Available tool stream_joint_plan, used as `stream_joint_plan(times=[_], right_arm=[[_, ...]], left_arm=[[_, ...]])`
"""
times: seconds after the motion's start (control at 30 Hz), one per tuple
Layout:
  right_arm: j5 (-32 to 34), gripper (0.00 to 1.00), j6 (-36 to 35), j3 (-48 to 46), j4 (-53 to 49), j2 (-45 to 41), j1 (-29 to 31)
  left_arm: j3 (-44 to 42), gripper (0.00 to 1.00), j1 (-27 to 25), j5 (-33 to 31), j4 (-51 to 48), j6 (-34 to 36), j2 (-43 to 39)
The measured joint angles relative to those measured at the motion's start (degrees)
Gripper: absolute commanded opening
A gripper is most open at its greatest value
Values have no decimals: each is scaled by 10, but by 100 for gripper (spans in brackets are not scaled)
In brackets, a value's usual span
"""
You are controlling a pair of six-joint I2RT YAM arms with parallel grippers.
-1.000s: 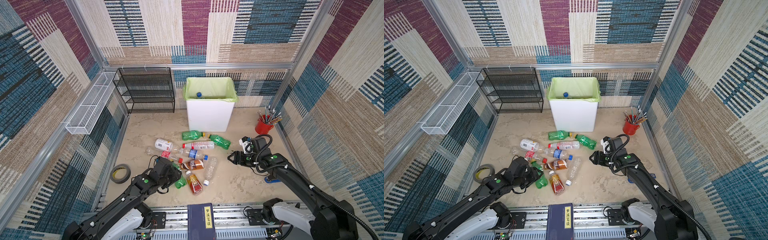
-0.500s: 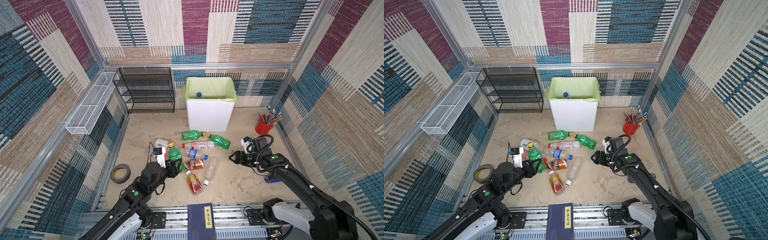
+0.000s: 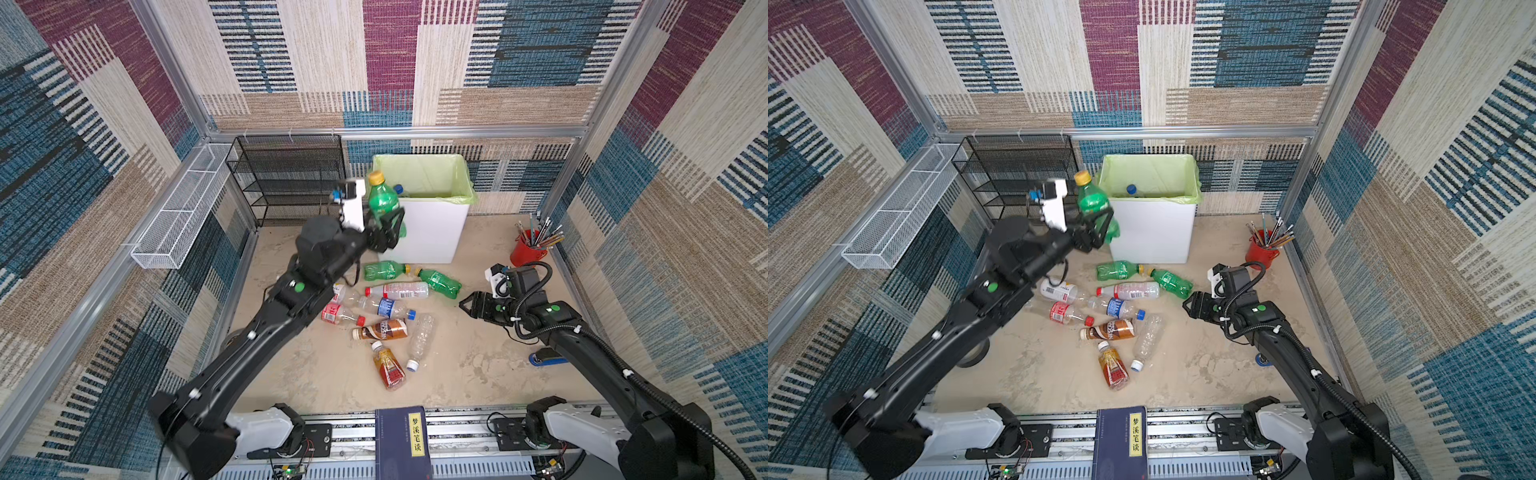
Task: Throw the plastic bottles in the bin
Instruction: 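Open left gripper over the bin to drop the green bottle, then lower left gripper back toward the pile while right lowers onto green Sprite bottle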
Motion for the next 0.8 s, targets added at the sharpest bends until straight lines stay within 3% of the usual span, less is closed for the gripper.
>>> stream_joint_plan(times=[0.1, 0.17, 0.3, 0.37, 0.53, 0.63, 0.8], right_arm=[[1, 70, 7, -5, 0, -9, -2], [1, 70, 15, -16, 0, -25, -3], [0, 70, 36, -38, -1, -46, -3], [-1, 70, 40, -40, -1, -52, -3], [-16, 71, 45, -37, 0, -31, -4], [-28, 71, 55, -37, 0, -10, -4], [-24, 73, 61, -30, -8, 27, -5]], left_arm=[[243, 100, 1, 14, -52, 23, 176], [396, 99, 1, 14, -95, 26, 274], [624, 94, 1, 12, -103, 29, 360], [546, 93, 1, 10, -31, 33, 283], [286, 91, 1, -21, 21, 49, -9], [144, 90, 4, -50, 100, 49, -111], [-99, 87, 5, -80, -5, 1, -191]])
